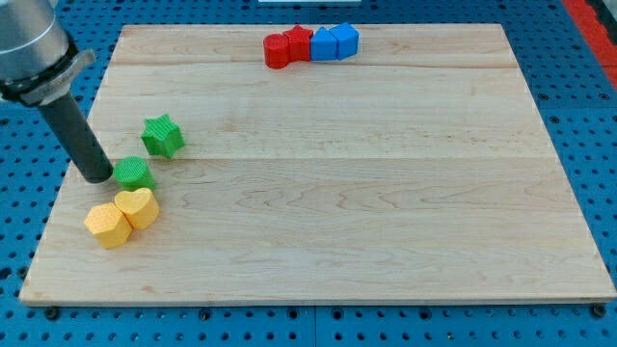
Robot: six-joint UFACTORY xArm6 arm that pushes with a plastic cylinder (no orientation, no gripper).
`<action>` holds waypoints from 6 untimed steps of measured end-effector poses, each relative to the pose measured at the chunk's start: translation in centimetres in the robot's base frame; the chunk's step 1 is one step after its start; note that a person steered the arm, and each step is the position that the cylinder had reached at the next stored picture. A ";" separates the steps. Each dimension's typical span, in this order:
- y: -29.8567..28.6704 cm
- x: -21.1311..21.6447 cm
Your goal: Push the green star into the green circle
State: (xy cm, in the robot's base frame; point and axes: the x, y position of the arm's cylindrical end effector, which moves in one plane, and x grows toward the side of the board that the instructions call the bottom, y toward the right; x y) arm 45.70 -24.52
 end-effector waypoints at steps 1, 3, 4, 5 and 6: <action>0.0 -4.6; 8.2 -7.1; 7.2 -4.3; 5.1 -2.1; 4.8 -0.7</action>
